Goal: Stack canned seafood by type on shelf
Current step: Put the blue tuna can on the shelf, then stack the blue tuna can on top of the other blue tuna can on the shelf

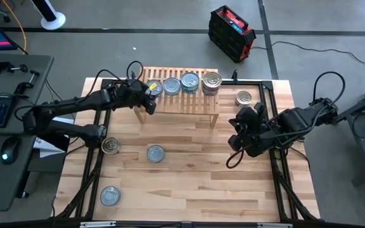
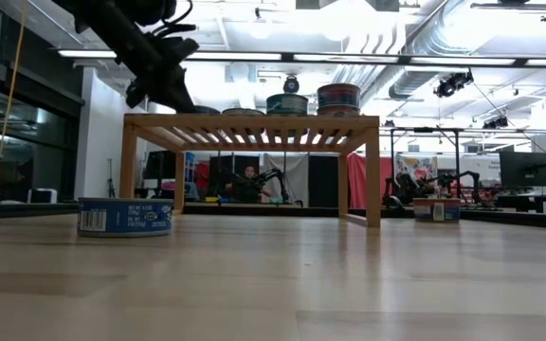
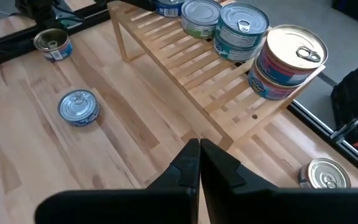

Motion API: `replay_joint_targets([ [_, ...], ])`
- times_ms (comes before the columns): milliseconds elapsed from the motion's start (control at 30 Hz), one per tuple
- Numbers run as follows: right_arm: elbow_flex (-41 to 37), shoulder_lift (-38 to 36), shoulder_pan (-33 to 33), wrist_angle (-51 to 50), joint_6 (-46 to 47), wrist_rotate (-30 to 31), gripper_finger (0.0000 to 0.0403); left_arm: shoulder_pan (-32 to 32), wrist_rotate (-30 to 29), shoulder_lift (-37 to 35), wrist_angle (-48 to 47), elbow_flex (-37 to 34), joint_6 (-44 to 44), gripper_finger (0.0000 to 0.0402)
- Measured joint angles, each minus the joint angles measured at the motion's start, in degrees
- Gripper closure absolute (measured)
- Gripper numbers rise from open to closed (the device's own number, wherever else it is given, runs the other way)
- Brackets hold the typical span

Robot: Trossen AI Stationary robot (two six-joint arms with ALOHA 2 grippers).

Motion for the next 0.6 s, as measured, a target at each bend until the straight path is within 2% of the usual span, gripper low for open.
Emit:
replay_joint_targets([
  [200,0.0,0.0,0.0,2.5,-4.1,-1.4,0.0403,-0.3,1.2,-0.8,-1.3,0.0,-2.2,0.0401],
  [367,0.0,0.4,-0.3,10.2,-13.1,-5.4,0.0403,-5.3,2.0,-6.3,-7.7,0.0,-6.4,0.0401],
  [500,-0.2,3.1,-2.7,15.8,-20.8,-13.5,0.0403,-15.7,1.6,-11.9,-11.3,0.0,-11.8,0.0401],
  [600,-5.3,5.2,-5.8,20.8,-25.9,-24.0,0.0403,-27.7,-3.1,-12.8,-11.3,0.0,-15.4,0.0401],
])
